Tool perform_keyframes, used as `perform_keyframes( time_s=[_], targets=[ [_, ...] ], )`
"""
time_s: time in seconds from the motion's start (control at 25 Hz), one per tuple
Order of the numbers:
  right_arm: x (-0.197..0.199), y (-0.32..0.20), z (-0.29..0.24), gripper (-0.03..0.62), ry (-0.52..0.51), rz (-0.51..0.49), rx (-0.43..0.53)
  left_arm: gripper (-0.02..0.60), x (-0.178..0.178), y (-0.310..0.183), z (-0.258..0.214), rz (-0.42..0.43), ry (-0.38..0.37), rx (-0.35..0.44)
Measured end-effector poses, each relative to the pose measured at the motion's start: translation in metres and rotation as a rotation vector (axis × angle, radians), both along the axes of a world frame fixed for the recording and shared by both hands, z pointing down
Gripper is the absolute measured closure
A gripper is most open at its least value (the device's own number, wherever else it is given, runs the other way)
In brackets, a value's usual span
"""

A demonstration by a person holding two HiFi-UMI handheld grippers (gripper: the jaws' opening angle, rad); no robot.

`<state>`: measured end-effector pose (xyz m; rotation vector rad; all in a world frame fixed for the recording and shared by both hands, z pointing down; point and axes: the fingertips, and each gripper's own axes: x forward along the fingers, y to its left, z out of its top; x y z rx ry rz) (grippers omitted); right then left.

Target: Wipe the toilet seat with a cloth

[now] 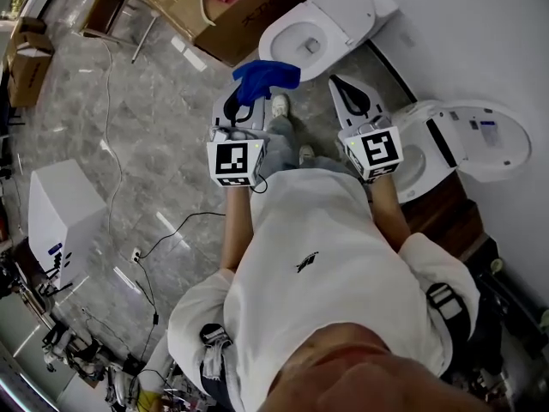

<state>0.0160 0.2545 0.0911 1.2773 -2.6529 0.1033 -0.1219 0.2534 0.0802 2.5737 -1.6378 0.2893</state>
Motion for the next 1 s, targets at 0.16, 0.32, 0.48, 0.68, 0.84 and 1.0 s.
perform_keyframes(
  time_s=[0.16,0.32,0.48,0.68,0.84,1.0],
  targets=[
    [-0.003,-0.038,0.015,0.599,-0.008,0.019,-0.019,0.506,-0.005,-0.043,0.015,0.021,-0.009,-0.017],
    [-0.006,-0.077,0.033,0.599,-0.023,0.055,-0.054,0.506,-0.009,-0.091,0.036,0.058,-0.010,-0.045],
    [-0.008,-0.124,0.053,0.599,-0.024,0.109,-0.089,0.506,-0.013,-0.146,0.059,0.093,-0.008,-0.081],
    [-0.009,-0.174,0.087,0.599,-0.021,0.178,-0.159,0.506,-0.012,-0.208,0.091,0.172,-0.021,-0.115],
    [-0.015,-0.209,0.113,0.599,-0.022,0.211,-0.207,0.506,-0.011,-0.252,0.120,0.227,-0.025,-0.158],
    [-0.020,-0.234,0.139,0.599,-0.011,0.243,-0.254,0.506,-0.011,-0.284,0.152,0.271,-0.029,-0.211]
  ],
)
